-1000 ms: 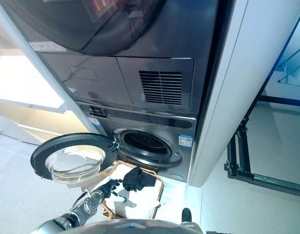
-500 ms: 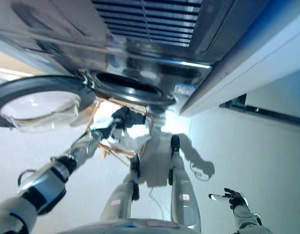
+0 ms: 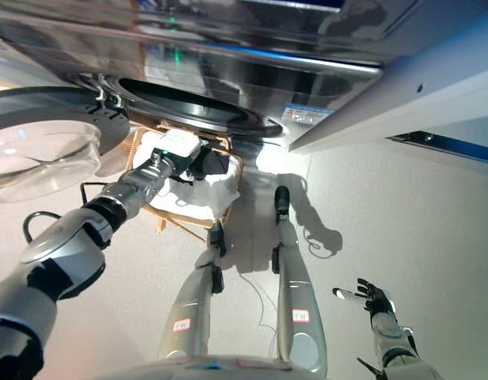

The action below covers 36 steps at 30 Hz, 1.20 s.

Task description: Put the clothes in the basket into the washing machine.

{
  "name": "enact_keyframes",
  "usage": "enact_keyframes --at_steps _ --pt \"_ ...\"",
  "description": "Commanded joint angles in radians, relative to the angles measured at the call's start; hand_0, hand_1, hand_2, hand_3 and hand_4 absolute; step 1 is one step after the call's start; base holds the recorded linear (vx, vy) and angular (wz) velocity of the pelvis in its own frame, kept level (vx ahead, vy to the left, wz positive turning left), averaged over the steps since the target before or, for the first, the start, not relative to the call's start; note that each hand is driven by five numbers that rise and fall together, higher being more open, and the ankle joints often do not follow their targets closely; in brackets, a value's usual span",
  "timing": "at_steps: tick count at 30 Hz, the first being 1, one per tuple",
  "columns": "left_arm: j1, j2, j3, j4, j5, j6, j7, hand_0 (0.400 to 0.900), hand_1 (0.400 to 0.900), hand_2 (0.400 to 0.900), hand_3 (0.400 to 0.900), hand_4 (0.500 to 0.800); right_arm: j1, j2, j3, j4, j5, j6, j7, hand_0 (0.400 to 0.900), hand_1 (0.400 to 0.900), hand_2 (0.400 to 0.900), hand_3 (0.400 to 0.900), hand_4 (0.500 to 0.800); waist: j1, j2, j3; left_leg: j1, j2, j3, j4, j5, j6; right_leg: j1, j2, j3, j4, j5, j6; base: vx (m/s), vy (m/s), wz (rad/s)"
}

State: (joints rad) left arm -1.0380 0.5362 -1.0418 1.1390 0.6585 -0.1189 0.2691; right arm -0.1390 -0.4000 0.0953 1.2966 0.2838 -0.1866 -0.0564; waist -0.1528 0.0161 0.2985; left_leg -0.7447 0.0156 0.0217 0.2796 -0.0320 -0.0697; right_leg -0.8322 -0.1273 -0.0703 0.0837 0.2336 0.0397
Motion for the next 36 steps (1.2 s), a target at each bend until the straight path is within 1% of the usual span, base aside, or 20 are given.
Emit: enact_keyframes --at_steps 1,3,6,9,10,13,14,19,20,21,22,27,32,36 --pt "-0.076 0.092 0.017 0.005 0.038 0.003 0.018 0.9 0.9 0.9 0.9 0.8 0.084 -0.043 0.014 0.006 0.061 0.018 -0.021 0.9 0.9 0.9 0.9 0.8 -0.026 0.01 -0.011 -0.1 -0.053 0.012 -0.011 0.042 0.073 -0.009 0.006 0.004 0.103 -0.091 0.031 0.04 0.05 -0.04" --pt "-0.11 0.096 -0.002 0.014 0.039 0.002 0.013 0.9 0.9 0.9 0.9 0.8 0.081 -0.045 0.012 0.004 0.07 0.021 -0.019 0.9 0.9 0.9 0.9 0.8 -0.028 0.009 -0.006 -0.119 -0.056 0.017 -0.002 0.037 0.078 -0.027 0.005 0.006 0.106 -0.089 0.031 0.03 0.07 -0.08" --pt "-0.131 0.103 -0.017 0.022 0.049 0.009 0.013 0.9 0.9 0.9 0.9 0.8 0.095 -0.039 0.012 0.003 0.076 0.019 -0.014 0.9 0.9 0.9 0.9 0.8 -0.031 0.008 -0.001 -0.145 -0.062 0.02 0.007 0.032 0.085 -0.043 0.001 0.011 0.099 -0.087 0.033 0.04 0.078 -0.05" --pt "-0.162 0.105 -0.045 0.048 0.063 0.015 0.002 0.9 0.9 0.9 0.9 0.8 0.089 -0.034 0.014 0.002 0.089 0.023 -0.011 0.9 0.9 0.9 0.9 0.8 -0.032 0.005 0.006 -0.168 -0.071 0.023 0.02 0.022 0.092 -0.06 -0.003 0.019 0.097 -0.083 0.035 0.04 0.079 -0.03" --pt "-0.173 0.111 -0.063 0.058 0.071 0.019 -0.006 0.9 0.9 0.9 0.9 0.8 0.085 -0.033 0.019 -0.002 0.091 0.025 -0.011 0.9 0.9 0.9 0.9 0.8 -0.034 0.005 0.008 -0.175 -0.073 0.024 0.023 0.019 0.094 -0.065 -0.007 0.022 0.095 -0.08 0.036 0.04 0.104 -0.05" --pt "-0.19 0.123 -0.076 0.071 0.068 0.02 -0.015 0.9 0.9 0.9 0.9 0.8 0.068 -0.032 0.022 -0.008 0.104 0.026 -0.01 0.9 0.9 0.9 0.9 0.8 -0.033 0.005 0.013 -0.188 -0.081 0.033 0.027 0.014 0.1 -0.073 -0.012 0.032 0.082 -0.071 0.043 0.07 0.113 -0.09" --pt "-0.2 0.126 -0.082 0.08 0.062 0.021 -0.022 0.9 0.9 0.9 0.9 0.8 0.066 -0.03 0.024 -0.015 0.111 0.028 -0.007 0.9 0.9 0.9 0.9 0.8 -0.029 0.008 0.013 -0.184 -0.082 0.029 0.037 -0.021 0.098 -0.062 -0.012 0.04 0.078 -0.091 0.054 0.13 0.103 -0.09" --pt "-0.206 0.15 -0.079 0.091 0.046 0.028 -0.035 0.9 0.9 0.9 0.9 0.8 0.068 -0.033 0.022 -0.025 0.124 0.032 -0.002 0.9 0.9 0.9 0.9 0.8 -0.027 0.001 0.015 -0.197 -0.094 0.035 0.053 -0.034 0.102 -0.064 -0.021 0.048 0.059 -0.075 0.061 0.02 0.099 -0.03" --pt "-0.212 0.159 -0.075 0.082 0.037 0.025 -0.031 0.9 0.9 0.9 0.9 0.8 0.066 -0.036 0.022 -0.029 0.128 0.029 0.002 0.9 0.9 0.9 0.9 0.8 -0.033 -0.005 0.019 -0.216 -0.1 0.046 0.057 -0.004 0.107 -0.076 -0.032 0.045 0.053 -0.048 0.056 0.0 0.063 0.01" --pt "-0.217 0.164 -0.072 0.075 0.029 0.022 -0.026 0.9 0.9 0.9 0.9 0.8 0.07 -0.035 0.026 -0.034 0.129 0.027 0.003 0.9 0.9 0.9 0.9 0.8 -0.026 -0.002 0.017 -0.207 -0.097 0.036 0.062 -0.036 0.102 -0.065 -0.026 0.05 0.053 -0.069 0.063 0.0 0.066 0.0" --pt "-0.215 0.166 -0.07 0.073 0.028 0.019 -0.023 0.9 0.9 0.9 0.9 0.8 0.071 -0.031 0.03 -0.033 0.129 0.027 0.002 0.9 0.9 0.9 0.9 0.8 -0.025 -0.002 0.017 -0.212 -0.097 0.037 0.063 -0.037 0.102 -0.067 -0.028 0.05 0.051 -0.068 0.063 0.09 0.071 -0.1" --pt "-0.232 0.16 -0.078 0.073 0.019 0.019 -0.023 0.9 0.9 0.9 0.9 0.8 0.04 -0.035 0.043 -0.022 0.145 0.029 -0.005 0.9 0.9 0.9 0.9 0.8 -0.024 -0.005 0.023 -0.247 -0.102 0.043 0.1 -0.054 0.104 -0.092 -0.033 0.057 0.058 -0.069 0.064 -0.01 0.066 -0.02" --pt "-0.253 0.138 -0.063 0.079 -0.006 0.024 -0.016 0.9 0.9 0.9 0.9 0.8 0.035 -0.03 0.043 -0.015 0.157 0.026 -0.011 0.9 0.9 0.9 0.9 0.8 -0.028 -0.003 0.034 -0.289 -0.106 0.053 0.147 -0.075 0.107 -0.137 -0.036 0.068 0.099 -0.081 0.06 -0.03 0.051 0.01" --pt "-0.27 0.131 -0.025 0.082 -0.047 0.03 -0.005 0.9 0.9 0.9 0.9 0.8 0.056 -0.027 0.027 -0.019 0.175 0.021 -0.011 0.9 0.9 0.9 0.9 0.8 -0.039 0.0 0.044 -0.333 -0.109 0.061 0.194 -0.092 0.108 -0.184 -0.043 0.076 0.138 -0.094 0.055 -0.02 0.053 0.0"
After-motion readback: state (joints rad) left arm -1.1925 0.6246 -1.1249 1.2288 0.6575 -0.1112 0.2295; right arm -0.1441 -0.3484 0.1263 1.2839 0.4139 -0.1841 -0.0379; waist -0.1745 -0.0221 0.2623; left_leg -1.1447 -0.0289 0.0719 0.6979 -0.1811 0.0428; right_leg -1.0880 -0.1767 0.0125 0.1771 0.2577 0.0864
